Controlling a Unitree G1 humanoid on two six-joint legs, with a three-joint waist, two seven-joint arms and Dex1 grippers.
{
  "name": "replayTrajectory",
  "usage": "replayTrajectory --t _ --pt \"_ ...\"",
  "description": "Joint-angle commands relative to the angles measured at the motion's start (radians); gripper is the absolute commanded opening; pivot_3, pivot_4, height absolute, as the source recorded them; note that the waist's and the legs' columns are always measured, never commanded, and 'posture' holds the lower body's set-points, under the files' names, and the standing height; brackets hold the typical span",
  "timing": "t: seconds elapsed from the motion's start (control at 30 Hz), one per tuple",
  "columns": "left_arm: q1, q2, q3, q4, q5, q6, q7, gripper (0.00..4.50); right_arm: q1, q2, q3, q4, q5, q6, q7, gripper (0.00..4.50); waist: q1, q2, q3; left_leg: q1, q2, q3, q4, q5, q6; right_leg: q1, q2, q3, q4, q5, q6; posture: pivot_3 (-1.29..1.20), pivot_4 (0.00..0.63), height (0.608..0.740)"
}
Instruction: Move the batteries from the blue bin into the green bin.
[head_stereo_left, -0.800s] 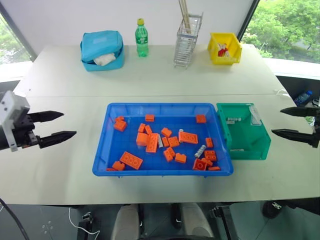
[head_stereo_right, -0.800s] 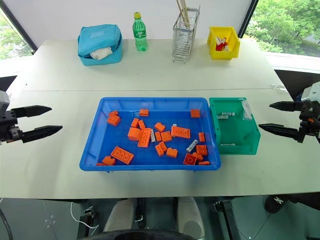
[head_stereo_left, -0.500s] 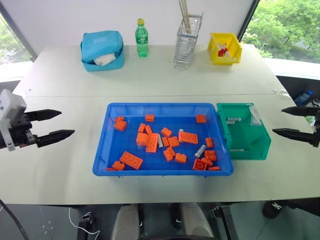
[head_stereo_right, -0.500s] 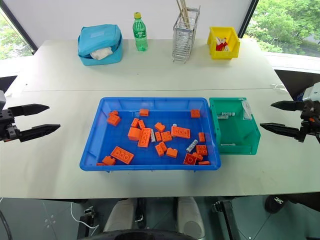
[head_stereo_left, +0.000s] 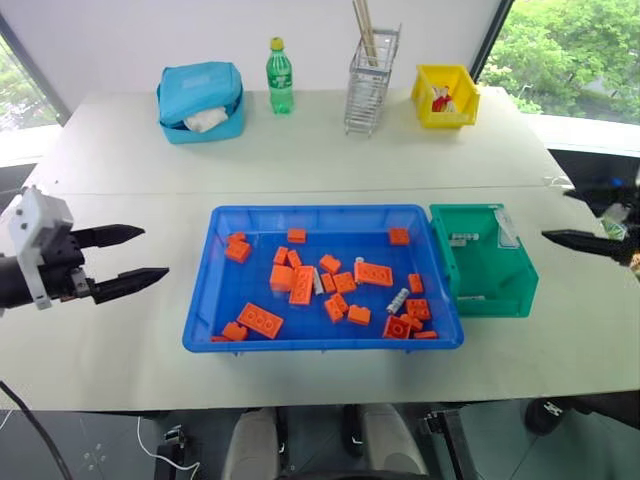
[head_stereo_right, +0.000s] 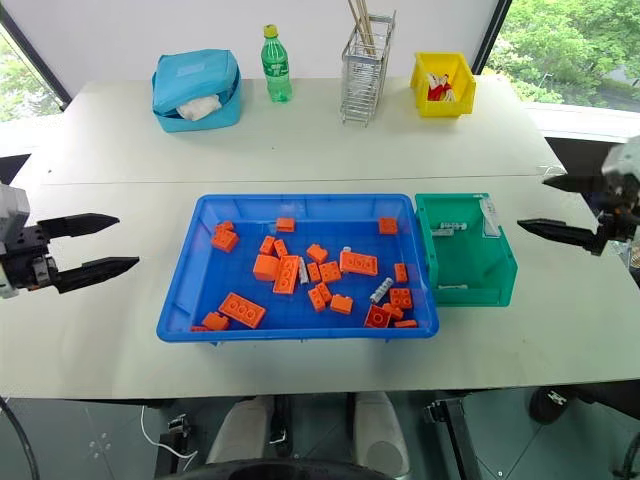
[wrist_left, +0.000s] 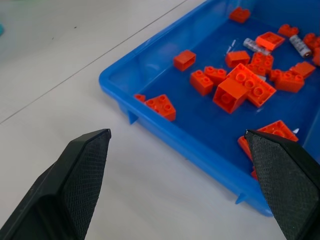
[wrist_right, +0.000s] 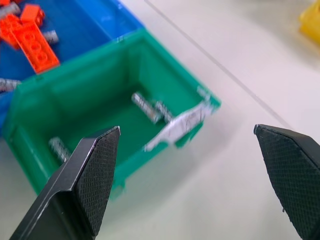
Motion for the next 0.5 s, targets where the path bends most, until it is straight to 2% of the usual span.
replayTrajectory --t 0.03,0.23,0.3,0.37,0.5 --pt "-0.033 0.021 -0.010 -0.079 -0.067 0.031 -0.025 4.50 -0.109 0.043 0.067 -0.134 0.021 0.061 0.006 4.41 -0.001 0.000 0.000 0.000 0.000 0.000 0.000 0.000 0.000 0.000 0.000 0.000 0.001 0.000 0.000 0.00 0.150 0.736" --pt "-0.073 0.026 -0.094 -0.221 -0.142 0.070 -0.052 4.50 -0.265 0.245 0.259 -0.412 0.041 0.229 -0.040 4.41 0.000 0.000 0.000 -0.001 0.001 0.001 0.000 0.000 0.000 -0.003 0.002 0.001 0.002 0.000 0.001 0.00 0.150 0.736" --pt "-0.088 0.020 -0.123 -0.259 -0.163 0.084 -0.046 4.50 -0.308 0.357 0.368 -0.471 0.015 0.247 -0.062 4.41 0.017 0.000 0.000 -0.002 0.001 0.000 0.000 0.000 0.000 -0.004 0.003 0.001 0.002 0.000 0.001 0.00 0.150 0.736" --pt "-0.090 0.020 -0.136 -0.278 -0.170 0.089 -0.044 4.50 -0.326 0.430 0.454 -0.474 -0.036 0.203 -0.052 4.41 0.001 -0.001 0.000 -0.002 0.000 0.000 0.001 0.000 0.000 -0.003 0.002 0.001 0.002 0.000 0.000 0.00 0.150 0.736" --pt "-0.086 0.022 -0.150 -0.285 -0.171 0.096 -0.039 4.50 -0.367 0.541 0.578 -0.387 -0.121 0.120 -0.021 4.41 0.006 -0.001 0.000 -0.002 0.000 0.000 0.001 0.000 0.000 -0.003 0.003 0.001 0.003 0.001 0.000 0.00 0.150 0.736"
